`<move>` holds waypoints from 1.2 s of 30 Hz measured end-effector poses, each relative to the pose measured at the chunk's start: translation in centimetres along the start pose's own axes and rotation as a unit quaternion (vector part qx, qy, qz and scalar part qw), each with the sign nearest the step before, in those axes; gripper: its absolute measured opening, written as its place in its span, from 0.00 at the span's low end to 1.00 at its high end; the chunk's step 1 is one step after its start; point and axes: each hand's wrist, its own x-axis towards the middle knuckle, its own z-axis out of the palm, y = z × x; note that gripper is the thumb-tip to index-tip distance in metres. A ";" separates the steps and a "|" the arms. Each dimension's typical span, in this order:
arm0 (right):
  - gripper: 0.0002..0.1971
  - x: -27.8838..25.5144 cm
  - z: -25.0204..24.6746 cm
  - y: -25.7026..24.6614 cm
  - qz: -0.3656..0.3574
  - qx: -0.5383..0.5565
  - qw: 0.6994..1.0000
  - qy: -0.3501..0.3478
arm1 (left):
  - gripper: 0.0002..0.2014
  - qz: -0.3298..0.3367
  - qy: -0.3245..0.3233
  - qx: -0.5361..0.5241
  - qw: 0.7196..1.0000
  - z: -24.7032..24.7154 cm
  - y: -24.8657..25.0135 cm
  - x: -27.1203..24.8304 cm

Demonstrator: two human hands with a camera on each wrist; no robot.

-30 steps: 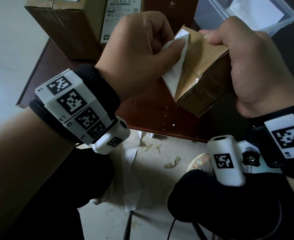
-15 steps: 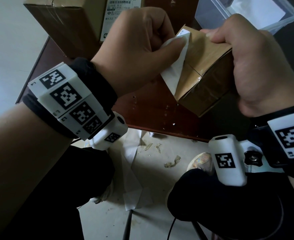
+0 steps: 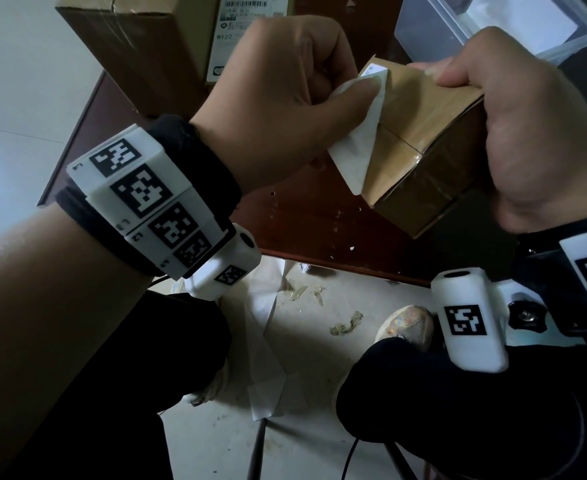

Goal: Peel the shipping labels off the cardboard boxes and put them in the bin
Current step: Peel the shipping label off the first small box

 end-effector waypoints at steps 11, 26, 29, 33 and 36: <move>0.31 0.1 -0.9 -0.3 0.019 -0.026 0.999 -0.024 | 0.16 0.005 -0.005 0.003 1.000 0.0 -0.1 -0.1; 0.42 -0.7 -0.2 -0.8 0.019 0.003 0.999 -0.037 | 0.15 -0.009 -0.018 -0.066 0.998 -0.4 0.2 -0.3; 0.39 -1.1 0.3 -0.9 -0.016 -0.003 1.000 -0.024 | 0.16 0.029 -0.048 0.007 0.998 -0.4 0.3 -0.1; 0.36 -1.5 1.1 -0.8 -0.058 -0.020 0.998 -0.006 | 0.12 0.022 -0.044 0.041 0.998 -0.3 0.3 -0.4; 0.30 -2.0 1.6 -0.5 -0.082 -0.034 0.996 0.002 | 0.10 -0.023 -0.041 0.009 0.999 -0.2 0.6 -0.7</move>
